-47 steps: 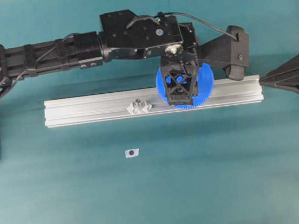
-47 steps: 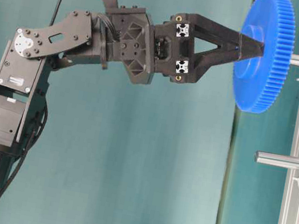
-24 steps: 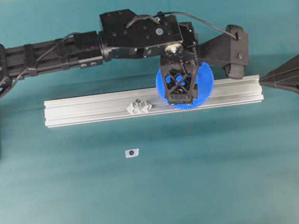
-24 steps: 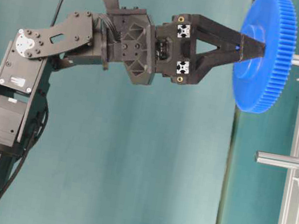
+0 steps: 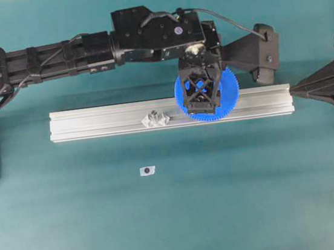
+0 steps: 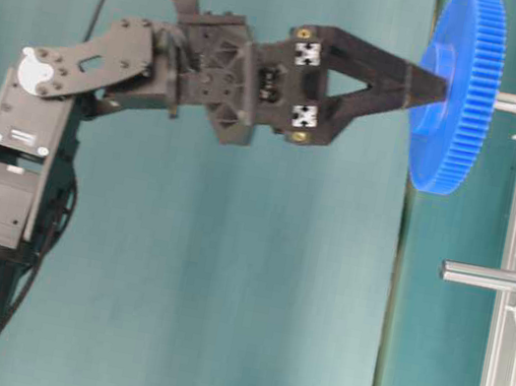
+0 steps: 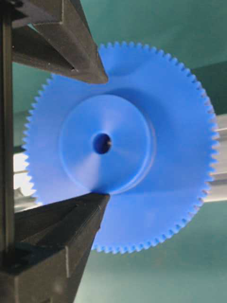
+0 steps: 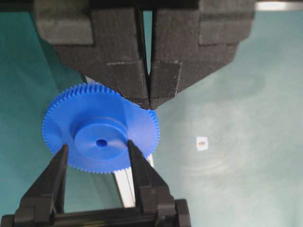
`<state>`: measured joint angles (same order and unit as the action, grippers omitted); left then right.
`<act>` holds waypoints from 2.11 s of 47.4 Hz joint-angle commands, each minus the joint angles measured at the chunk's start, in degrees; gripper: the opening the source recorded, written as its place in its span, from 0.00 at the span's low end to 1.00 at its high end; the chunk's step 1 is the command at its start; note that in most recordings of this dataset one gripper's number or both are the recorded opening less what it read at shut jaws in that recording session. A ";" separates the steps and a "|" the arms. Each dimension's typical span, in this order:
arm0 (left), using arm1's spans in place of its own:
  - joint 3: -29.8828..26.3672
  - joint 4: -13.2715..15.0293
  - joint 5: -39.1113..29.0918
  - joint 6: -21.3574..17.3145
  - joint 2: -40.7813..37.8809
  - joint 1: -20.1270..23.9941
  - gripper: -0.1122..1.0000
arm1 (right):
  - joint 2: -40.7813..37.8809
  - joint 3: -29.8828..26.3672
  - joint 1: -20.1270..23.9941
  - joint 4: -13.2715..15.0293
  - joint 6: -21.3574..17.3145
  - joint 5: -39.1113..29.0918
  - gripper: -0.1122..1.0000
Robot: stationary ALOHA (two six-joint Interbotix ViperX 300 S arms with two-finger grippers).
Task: Find the location of the shaft and insert the large gear.
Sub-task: 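Align the gear's center hole with the shaft tip, then lower the gear onto the shaft and open the left gripper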
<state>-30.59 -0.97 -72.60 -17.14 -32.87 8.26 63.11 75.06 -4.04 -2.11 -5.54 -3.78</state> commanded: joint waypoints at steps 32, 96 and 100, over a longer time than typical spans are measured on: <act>-4.39 -0.18 -0.53 0.09 1.67 -0.62 0.88 | -0.35 -1.23 -0.09 0.00 -0.70 0.35 0.10; -5.80 -0.09 -0.53 2.37 2.81 -1.76 0.93 | -0.35 -1.41 -0.09 0.00 -0.70 0.35 0.10; -5.80 -0.09 -0.53 2.37 2.72 -1.76 0.93 | -0.35 -1.49 -0.09 0.00 -0.70 0.35 0.10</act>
<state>-34.89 -1.05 -73.21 -14.85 -32.87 6.77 63.11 75.06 -4.04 -2.11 -5.63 -3.78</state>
